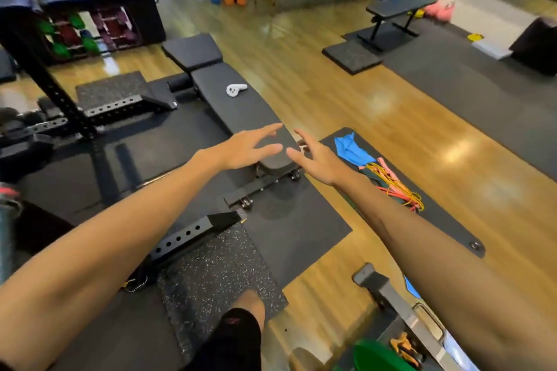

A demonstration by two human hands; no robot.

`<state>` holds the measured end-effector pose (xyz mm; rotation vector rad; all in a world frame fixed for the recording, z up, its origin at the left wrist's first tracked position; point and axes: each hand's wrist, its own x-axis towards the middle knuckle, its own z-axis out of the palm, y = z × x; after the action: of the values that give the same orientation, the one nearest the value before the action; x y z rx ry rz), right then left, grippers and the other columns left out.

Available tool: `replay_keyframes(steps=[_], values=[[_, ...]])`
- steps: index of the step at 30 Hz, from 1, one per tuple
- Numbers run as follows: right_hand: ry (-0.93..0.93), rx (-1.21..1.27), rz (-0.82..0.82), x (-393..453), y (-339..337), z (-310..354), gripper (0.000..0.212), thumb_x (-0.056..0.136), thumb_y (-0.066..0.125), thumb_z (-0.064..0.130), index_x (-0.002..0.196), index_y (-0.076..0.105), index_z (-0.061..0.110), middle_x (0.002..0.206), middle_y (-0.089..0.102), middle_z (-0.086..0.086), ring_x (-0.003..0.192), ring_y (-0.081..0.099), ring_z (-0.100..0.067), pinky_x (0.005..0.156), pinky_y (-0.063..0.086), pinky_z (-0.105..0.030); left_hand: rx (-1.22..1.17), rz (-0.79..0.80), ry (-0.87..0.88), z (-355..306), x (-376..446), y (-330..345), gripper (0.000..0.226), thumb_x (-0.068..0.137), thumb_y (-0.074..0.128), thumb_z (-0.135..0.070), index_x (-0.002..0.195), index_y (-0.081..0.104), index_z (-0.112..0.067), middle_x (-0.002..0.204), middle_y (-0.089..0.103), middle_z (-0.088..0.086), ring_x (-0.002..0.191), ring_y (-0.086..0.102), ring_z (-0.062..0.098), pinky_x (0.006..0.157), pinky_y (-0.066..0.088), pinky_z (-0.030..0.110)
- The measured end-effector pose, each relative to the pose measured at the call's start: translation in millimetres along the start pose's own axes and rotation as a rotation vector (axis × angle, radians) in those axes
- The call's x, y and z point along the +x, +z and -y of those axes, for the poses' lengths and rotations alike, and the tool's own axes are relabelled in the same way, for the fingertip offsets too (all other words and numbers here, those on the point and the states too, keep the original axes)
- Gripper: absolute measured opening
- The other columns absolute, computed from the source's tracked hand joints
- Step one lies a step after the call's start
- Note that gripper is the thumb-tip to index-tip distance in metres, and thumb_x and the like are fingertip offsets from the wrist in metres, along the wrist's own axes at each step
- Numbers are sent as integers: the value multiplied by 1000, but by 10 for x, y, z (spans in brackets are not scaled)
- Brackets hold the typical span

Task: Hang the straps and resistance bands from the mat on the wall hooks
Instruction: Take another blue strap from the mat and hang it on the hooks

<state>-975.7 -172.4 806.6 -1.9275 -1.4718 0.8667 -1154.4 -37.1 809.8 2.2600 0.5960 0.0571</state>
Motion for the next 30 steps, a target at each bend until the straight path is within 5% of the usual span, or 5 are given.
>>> replay_keyframes(steps=[7,12,18,25,30], values=[[26,-7,-66,688,-757,-815,78,94,54,50,155,16,21,153,34,-6,140,35,-18,100,29,-25,40,23,44,-151,1470,74,69,93,44,-61,152,20,-34,152,39,-3,139,36,16,116,27,39],[176,33,-113,1422,-1485,-1740,82,90,58,52,155,16,26,153,35,-6,141,34,-17,109,32,-32,-19,-6,123,-134,3105,156,80,81,49,-67,149,31,-31,143,51,-2,134,43,11,106,36,30],[392,93,-146,2129,-2648,-2542,88,87,63,51,155,13,25,154,34,-4,139,38,-17,112,27,-28,-6,207,82,-137,4794,154,77,87,70,-33,151,29,-25,146,47,0,137,40,11,111,28,23],[479,98,-138,2789,-3559,-3558,86,89,67,39,155,14,23,146,38,-2,133,39,-10,93,32,-19,71,329,-13,-181,6383,267,89,84,71,-34,153,16,-29,152,37,-2,142,30,20,115,27,40],[489,76,-70,3477,-4022,-4630,96,81,69,52,154,11,32,153,33,-4,142,33,-22,111,35,-42,117,350,-107,89,7595,769,86,87,68,-30,153,14,-25,153,36,4,141,29,26,114,27,43]])
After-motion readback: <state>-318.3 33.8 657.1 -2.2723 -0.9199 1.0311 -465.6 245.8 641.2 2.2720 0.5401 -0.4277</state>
